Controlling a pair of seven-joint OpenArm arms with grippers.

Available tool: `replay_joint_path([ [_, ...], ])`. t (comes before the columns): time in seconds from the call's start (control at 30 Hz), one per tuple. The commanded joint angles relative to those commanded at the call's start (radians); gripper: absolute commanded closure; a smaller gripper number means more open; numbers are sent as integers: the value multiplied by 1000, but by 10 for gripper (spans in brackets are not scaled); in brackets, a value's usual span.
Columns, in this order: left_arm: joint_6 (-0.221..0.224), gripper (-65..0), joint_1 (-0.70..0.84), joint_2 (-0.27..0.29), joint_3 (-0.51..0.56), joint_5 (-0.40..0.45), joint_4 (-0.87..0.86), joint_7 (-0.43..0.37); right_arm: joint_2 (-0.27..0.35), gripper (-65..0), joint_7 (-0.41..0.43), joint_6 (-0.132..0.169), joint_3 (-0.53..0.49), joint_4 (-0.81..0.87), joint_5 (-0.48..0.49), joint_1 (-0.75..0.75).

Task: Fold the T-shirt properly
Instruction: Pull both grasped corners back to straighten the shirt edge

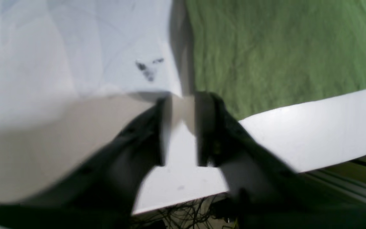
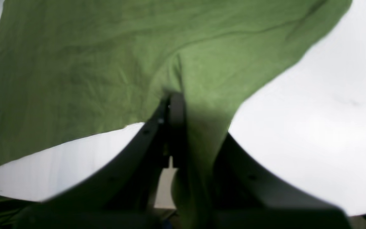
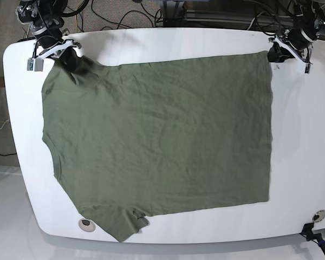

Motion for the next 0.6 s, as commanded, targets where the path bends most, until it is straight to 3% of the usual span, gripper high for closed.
replay_joint_path([
  [0.1,-5,-324,0,3,0,-3,2,0,2,0,0,0,0,0,-2,0],
  [0.2,-65,-325,0,8,0,-3,-3,3,2,0,0,0,0,0,0,-2],
  [0.6,-65,-326,15,81,0,-2,-5,8,2,0,0,0,2,0,-2,-3],
])
